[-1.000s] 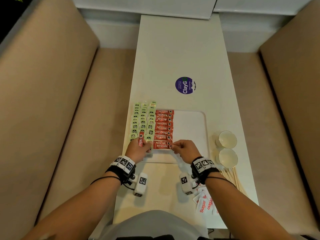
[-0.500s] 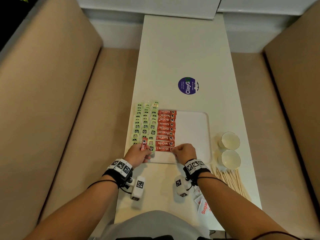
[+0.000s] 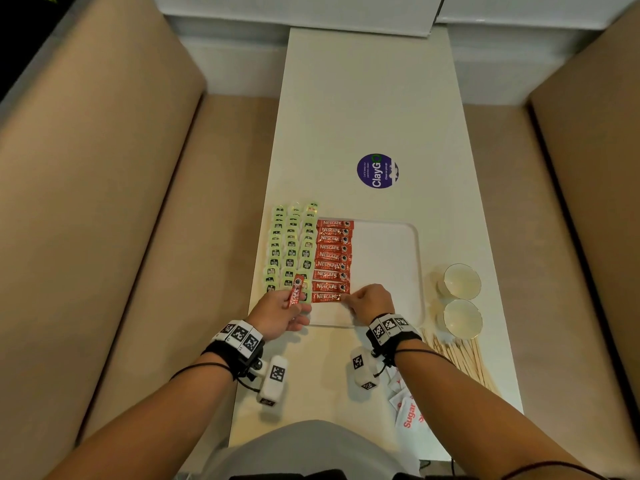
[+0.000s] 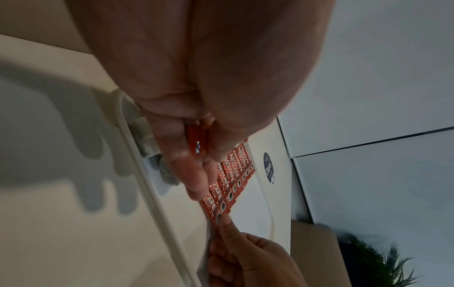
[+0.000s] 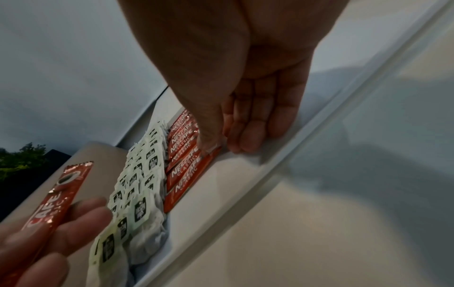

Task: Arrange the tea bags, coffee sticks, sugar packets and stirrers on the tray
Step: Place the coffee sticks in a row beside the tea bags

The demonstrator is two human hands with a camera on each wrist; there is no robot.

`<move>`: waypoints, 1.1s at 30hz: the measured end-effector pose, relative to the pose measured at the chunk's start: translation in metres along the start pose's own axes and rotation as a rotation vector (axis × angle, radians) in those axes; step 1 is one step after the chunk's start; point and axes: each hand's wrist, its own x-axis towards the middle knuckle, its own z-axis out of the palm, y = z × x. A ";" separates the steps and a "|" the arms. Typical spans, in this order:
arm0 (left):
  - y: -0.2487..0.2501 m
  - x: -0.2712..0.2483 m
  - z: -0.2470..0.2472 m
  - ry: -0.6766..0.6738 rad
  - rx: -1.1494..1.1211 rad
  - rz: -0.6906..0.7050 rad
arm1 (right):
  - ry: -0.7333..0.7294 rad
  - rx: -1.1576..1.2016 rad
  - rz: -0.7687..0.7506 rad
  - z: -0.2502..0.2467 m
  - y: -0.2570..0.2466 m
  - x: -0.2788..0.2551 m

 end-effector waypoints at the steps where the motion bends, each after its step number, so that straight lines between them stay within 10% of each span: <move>1: 0.001 -0.001 0.000 -0.007 -0.005 -0.003 | -0.010 -0.021 0.006 -0.002 -0.001 -0.001; 14: 0.000 0.002 0.001 -0.072 0.193 0.073 | -0.213 0.272 -0.403 -0.021 -0.028 -0.025; 25: 0.001 0.007 0.009 -0.011 0.179 0.029 | -0.182 0.122 -0.274 -0.019 -0.005 -0.022; 33: 0.001 0.015 0.011 0.090 0.752 0.203 | -0.097 -0.018 -0.151 -0.015 0.022 -0.019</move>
